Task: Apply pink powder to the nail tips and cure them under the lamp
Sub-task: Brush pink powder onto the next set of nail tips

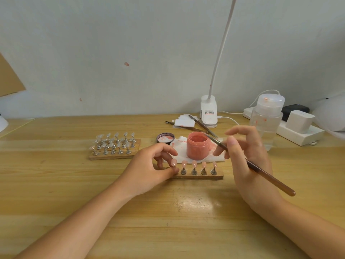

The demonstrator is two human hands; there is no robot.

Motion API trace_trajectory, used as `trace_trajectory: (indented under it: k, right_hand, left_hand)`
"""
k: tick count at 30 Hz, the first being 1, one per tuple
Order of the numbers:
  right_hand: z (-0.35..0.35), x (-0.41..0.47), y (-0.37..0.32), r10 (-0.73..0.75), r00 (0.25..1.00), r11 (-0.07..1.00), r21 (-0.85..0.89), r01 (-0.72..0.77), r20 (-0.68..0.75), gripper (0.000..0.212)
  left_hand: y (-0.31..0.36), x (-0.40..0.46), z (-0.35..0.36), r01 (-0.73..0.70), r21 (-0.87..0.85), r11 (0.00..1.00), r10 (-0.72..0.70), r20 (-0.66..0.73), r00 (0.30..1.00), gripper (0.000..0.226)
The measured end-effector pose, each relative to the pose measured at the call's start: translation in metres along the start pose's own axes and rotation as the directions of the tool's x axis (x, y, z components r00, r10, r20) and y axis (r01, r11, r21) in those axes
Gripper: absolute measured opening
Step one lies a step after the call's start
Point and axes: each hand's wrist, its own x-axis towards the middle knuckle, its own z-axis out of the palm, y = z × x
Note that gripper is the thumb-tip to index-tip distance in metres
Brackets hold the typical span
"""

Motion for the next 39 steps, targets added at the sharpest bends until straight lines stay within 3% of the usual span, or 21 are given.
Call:
trace_trajectory:
  k: [2,4,7,10,13,21,27,31,39]
  right_hand:
    - [-0.006,0.004,0.002,-0.030,0.999,0.994,-0.107,0.028,-0.021,0.013]
    - [-0.015,0.010,0.004,-0.138,0.990,0.936,-0.324,0.137,0.019,0.013]
    - [-0.026,0.016,0.008,-0.229,0.944,0.714,-0.618,0.330,0.238,0.024]
    - [-0.029,0.017,0.011,-0.123,0.923,0.595,-0.717,0.363,0.365,0.009]
    - [-0.026,0.016,0.013,0.033,0.902,0.555,-0.759,0.342,0.431,0.023]
    - [-0.026,0.016,0.019,0.086,0.864,0.581,-0.730,0.361,0.496,0.032]
    - [-0.031,0.017,0.009,-0.090,0.897,0.654,-0.654,0.381,0.433,0.022]
    - [-0.035,0.018,0.010,0.013,0.840,0.719,-0.588,0.370,0.543,0.024]
    - [-0.045,0.032,0.014,0.094,0.799,0.845,-0.472,0.251,0.593,0.033]
  left_hand:
    - [0.000,0.000,0.000,-0.006,0.010,1.000,0.006,0.003,1.000,0.032]
    - [0.001,-0.001,0.000,-0.011,0.042,0.999,0.011,0.003,1.000,0.040]
    - [0.001,-0.002,0.000,0.005,0.078,0.997,-0.006,0.013,1.000,0.051]
    - [0.000,-0.003,0.001,-0.003,0.081,0.997,0.000,0.044,0.999,0.048]
    - [0.000,-0.004,0.001,0.005,0.079,0.997,-0.010,0.057,0.998,0.046]
    - [0.001,-0.003,0.001,0.001,0.103,0.995,-0.007,0.059,0.998,0.045]
    - [0.001,-0.004,0.001,0.011,0.098,0.995,-0.007,-0.040,0.999,0.042]
    - [0.004,-0.005,0.001,0.001,0.097,0.995,0.010,-0.117,0.993,0.042]
    - [0.009,-0.006,0.005,-0.046,0.094,0.994,0.059,-0.140,0.988,0.043]
